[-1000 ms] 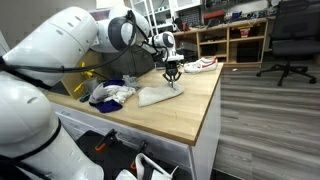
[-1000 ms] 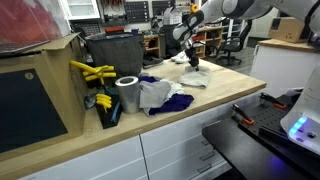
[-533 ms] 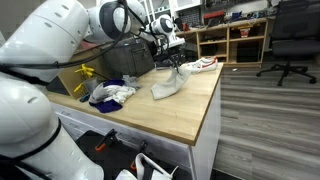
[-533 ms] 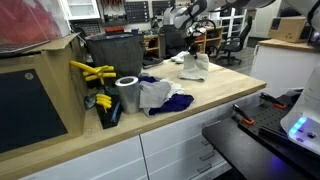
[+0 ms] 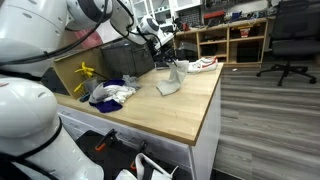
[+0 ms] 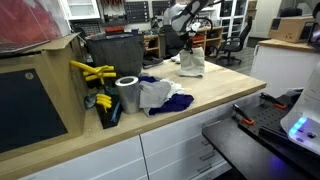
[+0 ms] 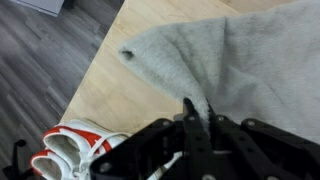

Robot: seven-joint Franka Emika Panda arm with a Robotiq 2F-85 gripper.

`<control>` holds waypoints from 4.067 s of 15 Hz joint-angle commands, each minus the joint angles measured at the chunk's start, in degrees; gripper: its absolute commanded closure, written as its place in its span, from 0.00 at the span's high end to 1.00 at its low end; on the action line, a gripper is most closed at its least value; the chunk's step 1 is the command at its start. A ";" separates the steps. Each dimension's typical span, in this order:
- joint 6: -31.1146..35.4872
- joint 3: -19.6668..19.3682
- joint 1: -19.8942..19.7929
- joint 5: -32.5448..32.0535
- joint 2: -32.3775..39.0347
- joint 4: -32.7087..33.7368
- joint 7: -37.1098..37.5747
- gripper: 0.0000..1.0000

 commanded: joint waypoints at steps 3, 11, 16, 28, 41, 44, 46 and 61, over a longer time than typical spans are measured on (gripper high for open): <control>10.57 -2.49 4.28 -8.52 -9.29 -19.28 11.33 0.02; 12.25 -0.99 4.39 -11.04 -16.26 -35.16 25.96 0.02; 19.94 -0.70 5.10 -10.19 -15.46 -36.97 37.97 0.02; 26.61 -3.87 8.28 -10.11 -14.34 -36.74 48.30 0.55; 16.05 -0.70 5.09 16.97 -17.47 -30.02 40.95 1.00; 17.44 -3.95 4.95 15.73 -15.34 -26.88 46.45 1.00; 17.62 -6.07 5.03 15.06 -14.05 -25.67 49.83 1.00; 17.40 -5.58 4.63 20.15 -8.72 -24.79 55.30 0.00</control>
